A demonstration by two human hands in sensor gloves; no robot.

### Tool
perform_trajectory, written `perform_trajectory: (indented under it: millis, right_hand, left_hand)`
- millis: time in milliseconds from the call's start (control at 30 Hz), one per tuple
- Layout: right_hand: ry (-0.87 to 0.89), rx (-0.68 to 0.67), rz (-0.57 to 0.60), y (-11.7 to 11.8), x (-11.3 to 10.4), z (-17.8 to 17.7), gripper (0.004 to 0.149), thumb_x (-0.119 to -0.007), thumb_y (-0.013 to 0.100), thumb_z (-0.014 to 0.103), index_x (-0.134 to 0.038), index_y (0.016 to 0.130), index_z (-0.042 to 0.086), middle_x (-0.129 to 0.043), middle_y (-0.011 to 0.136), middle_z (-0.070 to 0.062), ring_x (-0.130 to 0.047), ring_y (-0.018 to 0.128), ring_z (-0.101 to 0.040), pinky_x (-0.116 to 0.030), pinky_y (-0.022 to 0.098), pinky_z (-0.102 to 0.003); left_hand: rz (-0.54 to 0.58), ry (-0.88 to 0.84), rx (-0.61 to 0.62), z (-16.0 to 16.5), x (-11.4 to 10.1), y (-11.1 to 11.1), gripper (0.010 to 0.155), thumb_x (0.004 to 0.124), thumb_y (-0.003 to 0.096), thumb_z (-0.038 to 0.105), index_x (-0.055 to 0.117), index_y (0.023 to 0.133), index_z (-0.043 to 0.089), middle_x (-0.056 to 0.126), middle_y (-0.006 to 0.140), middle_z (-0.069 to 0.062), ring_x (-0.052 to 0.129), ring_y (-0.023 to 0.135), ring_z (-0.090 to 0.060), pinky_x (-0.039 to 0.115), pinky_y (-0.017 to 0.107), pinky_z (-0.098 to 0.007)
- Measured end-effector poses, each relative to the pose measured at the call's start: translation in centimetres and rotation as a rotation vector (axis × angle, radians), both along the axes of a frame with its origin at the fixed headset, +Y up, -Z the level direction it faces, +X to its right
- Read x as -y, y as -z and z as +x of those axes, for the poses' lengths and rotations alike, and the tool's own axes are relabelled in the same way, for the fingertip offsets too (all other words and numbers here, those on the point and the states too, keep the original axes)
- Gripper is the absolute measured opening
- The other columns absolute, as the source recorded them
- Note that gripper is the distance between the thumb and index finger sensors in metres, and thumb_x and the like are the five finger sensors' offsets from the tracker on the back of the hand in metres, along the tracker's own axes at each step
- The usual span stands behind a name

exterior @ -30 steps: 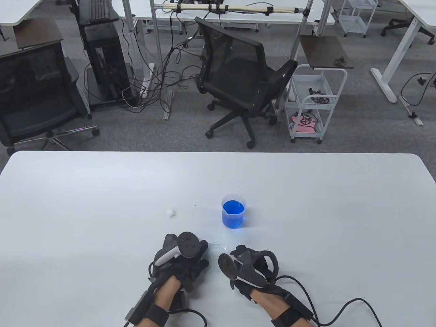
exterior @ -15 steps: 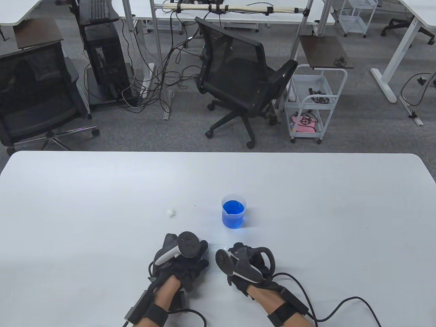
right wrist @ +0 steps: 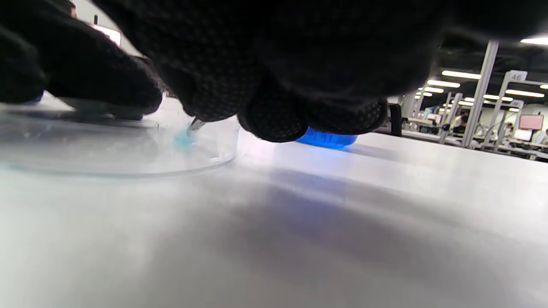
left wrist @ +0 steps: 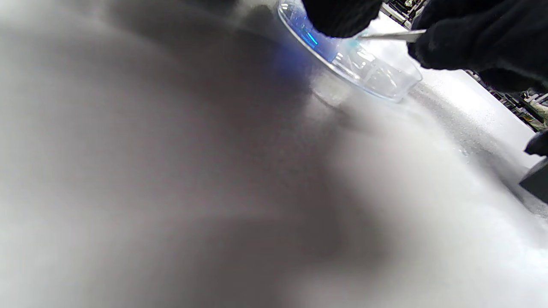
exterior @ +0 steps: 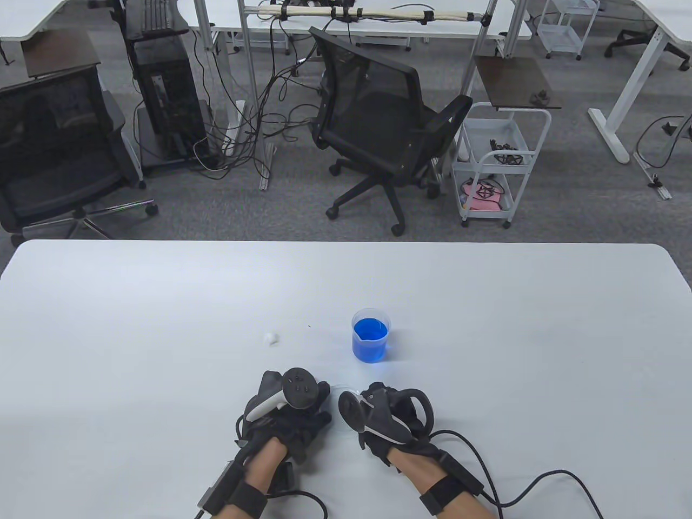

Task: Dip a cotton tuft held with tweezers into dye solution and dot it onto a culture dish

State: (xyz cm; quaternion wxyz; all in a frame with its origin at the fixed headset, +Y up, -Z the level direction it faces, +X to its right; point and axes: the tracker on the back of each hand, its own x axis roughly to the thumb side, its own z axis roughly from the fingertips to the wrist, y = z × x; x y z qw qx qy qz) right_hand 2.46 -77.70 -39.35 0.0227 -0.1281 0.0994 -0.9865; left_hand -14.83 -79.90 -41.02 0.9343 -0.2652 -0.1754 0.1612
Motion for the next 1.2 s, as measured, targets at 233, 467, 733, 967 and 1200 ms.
perform_trajectory:
  millis: [233,467,733,967,1200]
  right_hand:
    - [0.06,0.018,0.034,-0.6,-1.6,1.4,0.041,-0.092,0.026,0.029,-0.109,0.049,-0.002,-0.104,0.051,-0.025,-0.098,0.014,-0.016,-0.088,0.003,-0.031]
    - [0.038,-0.005,-0.018,-1.1,-0.2,1.2,0.041,-0.092,0.026,0.029,-0.109,0.049,-0.001,-0.104,0.051,-0.025,-0.098,0.015,-0.016,-0.088,0.004,-0.031]
    - [0.066,0.009,-0.017,-0.8,-0.8,1.6,0.041,-0.092,0.026,0.029,-0.109,0.049,-0.001,-0.104,0.052,-0.024,-0.098,0.015,-0.016,-0.088,0.004,-0.031]
    - [0.231,0.078,0.067,-1.6,-5.5,6.2,0.041,-0.093,0.026,0.028,-0.109,0.049,-0.001,-0.103,0.052,-0.025,-0.098,0.014,-0.016,-0.088,0.004,-0.032]
    - [0.177,0.118,-0.048,-1.4,-1.3,7.8,0.041,-0.093,0.026,0.028,-0.109,0.049,-0.001,-0.103,0.052,-0.025,-0.098,0.015,-0.016,-0.089,0.004,-0.031]
  left_hand:
    - [0.0,-0.002,-0.001,0.0,0.0,0.0,0.067,0.061,0.0635,0.039,0.025,0.116,0.019,0.012,0.123,-0.02,0.009,0.106,-0.05,0.016,0.066,-0.077]
    - [-0.001,-0.002,-0.002,0.0,0.0,0.0,0.067,0.061,0.0635,0.04,0.025,0.116,0.02,0.011,0.123,-0.02,0.009,0.106,-0.05,0.016,0.066,-0.077]
    - [-0.001,-0.002,-0.003,-0.1,0.0,0.1,0.067,0.061,0.0636,0.039,0.025,0.116,0.02,0.011,0.123,-0.02,0.009,0.107,-0.05,0.016,0.066,-0.077]
    - [0.0,-0.002,-0.004,-0.1,0.0,0.1,0.067,0.061,0.0635,0.039,0.025,0.116,0.02,0.011,0.123,-0.02,0.009,0.106,-0.05,0.016,0.066,-0.077]
    - [-0.002,-0.002,-0.004,-0.1,0.0,0.1,0.067,0.061,0.0635,0.039,0.025,0.115,0.02,0.011,0.123,-0.02,0.009,0.106,-0.05,0.015,0.066,-0.077]
